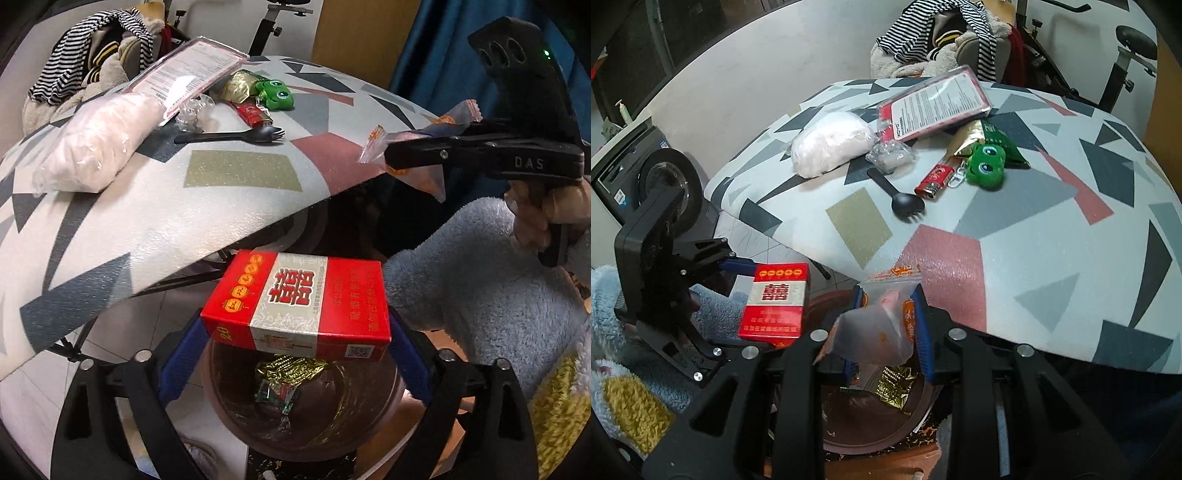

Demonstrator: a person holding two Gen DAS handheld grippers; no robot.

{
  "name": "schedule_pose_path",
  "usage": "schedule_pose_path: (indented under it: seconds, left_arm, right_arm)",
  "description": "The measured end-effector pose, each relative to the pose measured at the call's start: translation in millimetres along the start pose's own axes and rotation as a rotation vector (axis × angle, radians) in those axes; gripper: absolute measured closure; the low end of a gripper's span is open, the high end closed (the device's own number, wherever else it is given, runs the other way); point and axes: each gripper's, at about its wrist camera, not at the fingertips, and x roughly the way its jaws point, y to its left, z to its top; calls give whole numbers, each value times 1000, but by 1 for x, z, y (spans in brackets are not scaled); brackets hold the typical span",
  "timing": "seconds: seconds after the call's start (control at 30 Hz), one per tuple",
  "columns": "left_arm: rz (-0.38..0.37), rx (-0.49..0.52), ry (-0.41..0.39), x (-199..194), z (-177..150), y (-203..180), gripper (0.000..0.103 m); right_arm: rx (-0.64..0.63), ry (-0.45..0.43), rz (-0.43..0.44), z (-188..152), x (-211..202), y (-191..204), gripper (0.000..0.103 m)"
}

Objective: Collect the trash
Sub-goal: 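Drop the red box into the bin with the left gripper while the right gripper drops the wrapper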

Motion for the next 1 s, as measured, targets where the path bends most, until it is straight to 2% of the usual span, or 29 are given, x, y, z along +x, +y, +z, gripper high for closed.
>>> schedule_pose_path:
  seconds: [0.23, 0.4, 0.73, 0.87, 1.0]
  left_arm:
    - [16, -4, -16, -5, -5, 2, 6]
    - [39, -51, -63, -27, -10, 12, 6]
    - [128, -146, -187, -85, -22, 34, 6]
    - [132, -217, -206, -88, -31, 46, 6]
    - [153, -225, -190, -81, -34, 46, 6]
  right_arm:
    - [12, 23, 16, -11, 8, 3, 74]
    - [7, 48, 43, -21, 23, 13, 74]
    - [-49, 105, 35, -33, 46, 32, 73]
    - [-76, 139, 34, -35, 55, 39, 69]
    - [-118, 154, 26, -37, 59, 48, 65]
